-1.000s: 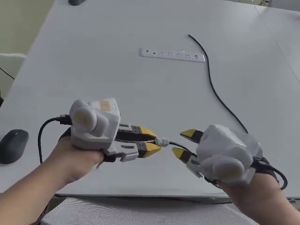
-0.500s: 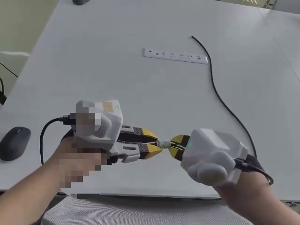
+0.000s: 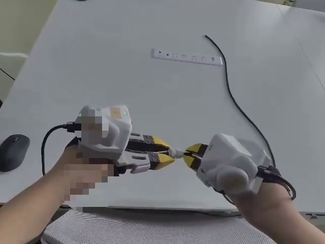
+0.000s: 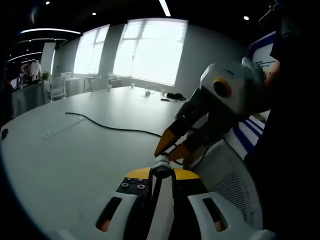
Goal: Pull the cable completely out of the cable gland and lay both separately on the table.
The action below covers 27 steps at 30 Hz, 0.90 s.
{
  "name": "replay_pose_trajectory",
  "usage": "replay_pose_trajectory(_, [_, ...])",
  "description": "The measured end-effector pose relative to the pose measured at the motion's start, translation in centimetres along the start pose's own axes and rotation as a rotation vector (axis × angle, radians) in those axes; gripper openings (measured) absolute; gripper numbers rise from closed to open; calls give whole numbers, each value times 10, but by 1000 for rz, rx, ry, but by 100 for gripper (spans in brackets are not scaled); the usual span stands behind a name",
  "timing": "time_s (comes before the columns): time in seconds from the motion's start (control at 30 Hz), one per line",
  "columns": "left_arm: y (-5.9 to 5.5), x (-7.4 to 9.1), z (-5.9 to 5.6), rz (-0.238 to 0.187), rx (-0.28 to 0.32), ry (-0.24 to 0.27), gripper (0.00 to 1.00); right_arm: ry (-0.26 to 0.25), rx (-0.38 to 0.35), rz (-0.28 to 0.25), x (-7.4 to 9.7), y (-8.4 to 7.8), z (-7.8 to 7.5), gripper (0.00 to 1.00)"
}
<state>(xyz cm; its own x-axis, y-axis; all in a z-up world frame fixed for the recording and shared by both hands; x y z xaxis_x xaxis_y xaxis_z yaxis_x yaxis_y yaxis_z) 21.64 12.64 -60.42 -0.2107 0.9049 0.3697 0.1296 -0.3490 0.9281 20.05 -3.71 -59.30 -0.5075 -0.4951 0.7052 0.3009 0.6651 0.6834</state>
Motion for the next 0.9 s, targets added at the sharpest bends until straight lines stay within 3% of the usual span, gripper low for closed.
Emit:
replay_pose_trajectory(0.33, [5, 4, 0, -13, -8, 19, 15, -9, -277, -39, 1, -13, -13, 2])
replay_pose_trajectory(0.67, [4, 4, -2, -6, -4, 24, 15, -32, -541, -32, -3, -51, -26, 2])
replay_pose_trajectory(0.9, [2, 3, -3, 3, -3, 21, 15, -47, -615, -11, -6, -72, -32, 1])
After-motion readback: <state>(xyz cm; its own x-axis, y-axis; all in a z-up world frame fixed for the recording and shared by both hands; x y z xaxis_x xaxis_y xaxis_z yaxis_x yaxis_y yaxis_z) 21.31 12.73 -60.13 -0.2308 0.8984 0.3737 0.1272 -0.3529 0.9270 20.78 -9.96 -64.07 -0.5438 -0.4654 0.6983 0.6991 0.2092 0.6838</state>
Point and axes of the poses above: the centre of the closed fingertips' face, and the gripper's own axes: x roughly backward along the fingers, z roughly to its left, y roughly out of its top, the point moved 10 cm from there along x, roughly backward along the fingers, and after that the axes turned 11 degrees about -x, right-handed, at the moved point
